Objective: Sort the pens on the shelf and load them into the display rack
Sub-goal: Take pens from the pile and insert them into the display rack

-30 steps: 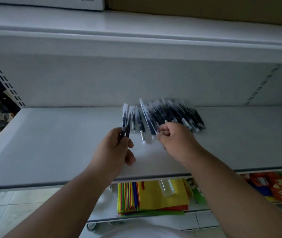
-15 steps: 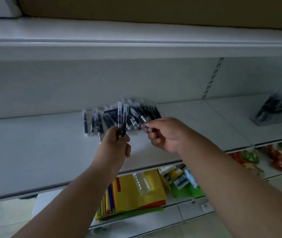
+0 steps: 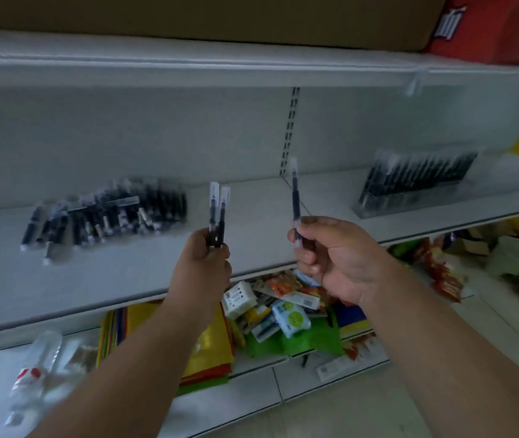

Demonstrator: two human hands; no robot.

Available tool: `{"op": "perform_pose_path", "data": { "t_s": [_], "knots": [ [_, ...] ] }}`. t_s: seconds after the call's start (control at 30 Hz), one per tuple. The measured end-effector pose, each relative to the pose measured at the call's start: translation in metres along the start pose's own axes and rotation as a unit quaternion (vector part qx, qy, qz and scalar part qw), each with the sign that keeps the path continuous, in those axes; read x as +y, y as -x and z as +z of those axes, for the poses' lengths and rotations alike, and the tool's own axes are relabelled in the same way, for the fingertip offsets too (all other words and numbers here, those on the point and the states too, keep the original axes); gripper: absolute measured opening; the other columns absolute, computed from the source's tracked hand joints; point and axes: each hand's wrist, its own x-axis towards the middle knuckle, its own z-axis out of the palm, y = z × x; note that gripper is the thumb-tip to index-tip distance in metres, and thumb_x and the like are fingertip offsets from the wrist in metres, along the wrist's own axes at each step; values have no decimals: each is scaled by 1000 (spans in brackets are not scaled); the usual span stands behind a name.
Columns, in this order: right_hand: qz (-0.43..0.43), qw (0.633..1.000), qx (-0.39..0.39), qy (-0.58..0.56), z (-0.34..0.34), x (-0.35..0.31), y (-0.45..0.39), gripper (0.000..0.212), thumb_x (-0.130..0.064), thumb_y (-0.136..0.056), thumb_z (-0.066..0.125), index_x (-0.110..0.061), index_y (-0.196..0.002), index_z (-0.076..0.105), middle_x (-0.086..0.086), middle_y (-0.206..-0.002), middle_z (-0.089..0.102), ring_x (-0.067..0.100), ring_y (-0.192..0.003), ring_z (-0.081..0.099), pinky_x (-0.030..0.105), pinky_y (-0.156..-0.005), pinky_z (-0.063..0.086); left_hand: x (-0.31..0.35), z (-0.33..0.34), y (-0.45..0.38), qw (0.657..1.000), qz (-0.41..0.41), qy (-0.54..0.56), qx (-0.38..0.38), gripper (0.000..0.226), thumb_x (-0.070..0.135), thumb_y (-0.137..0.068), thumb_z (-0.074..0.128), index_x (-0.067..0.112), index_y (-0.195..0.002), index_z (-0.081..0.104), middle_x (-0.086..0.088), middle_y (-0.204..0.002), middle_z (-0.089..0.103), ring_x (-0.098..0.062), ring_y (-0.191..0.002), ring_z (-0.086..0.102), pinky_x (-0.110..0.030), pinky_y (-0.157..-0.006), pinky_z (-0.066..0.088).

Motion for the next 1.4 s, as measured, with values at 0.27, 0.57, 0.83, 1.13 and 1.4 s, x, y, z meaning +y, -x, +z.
{"op": "perform_pose_path", "data": {
  "t_s": [0.27, 0.57, 0.83, 1.13, 1.4],
  "knots": [
    [-102, 981, 130, 103, -88, -35, 21, 13, 3, -95, 51, -7, -87, 52, 9, -67, 54, 15, -50, 43, 26, -45, 29, -8, 98, -11, 998, 18, -34, -55, 28, -2, -95, 38, 17, -110, 54, -2, -68, 42, -13, -50, 34, -31, -50, 25],
    [-174, 923, 265, 218, -164, -92, 22, 6, -5, -95, 53, -9, -91, 53, 11, -68, 54, 18, -49, 45, 30, -44, 33, 2, 214, -32, 987, 48, 6, -156, 28, 1, -99, 36, 23, -97, 54, -3, -69, 39, -15, -56, 31, -34, -53, 25],
    [-251, 837, 339, 349, -243, -121, 7, 13, -18, -95, 58, -28, -87, 57, -3, -60, 62, 18, -58, 60, 41, -58, 48, -4, 276, -23, 984, 98, 35, -147, 20, -1, -100, 33, 13, -93, 45, -1, -69, 41, -10, -52, 32, -24, -44, 27],
    [-293, 830, 236, 412, -345, -172, -43, 17, -27, -102, 47, -28, -86, 46, -2, -72, 65, 17, -63, 66, 41, -59, 54, -25, 356, -6, 988, 135, 72, 12, 29, -4, -102, 32, 18, -96, 50, 1, -68, 42, -11, -55, 31, -25, -49, 28],
    [-295, 780, 184, 521, -383, -201, -73, 22, -27, -98, 56, -23, -78, 48, 2, -82, 68, 15, -75, 64, 28, -63, 49, -34, 401, 22, 983, 121, 80, 112, 28, 2, -102, 38, 24, -100, 54, 1, -71, 45, -15, -59, 35, -31, -53, 31]
  ]
}}
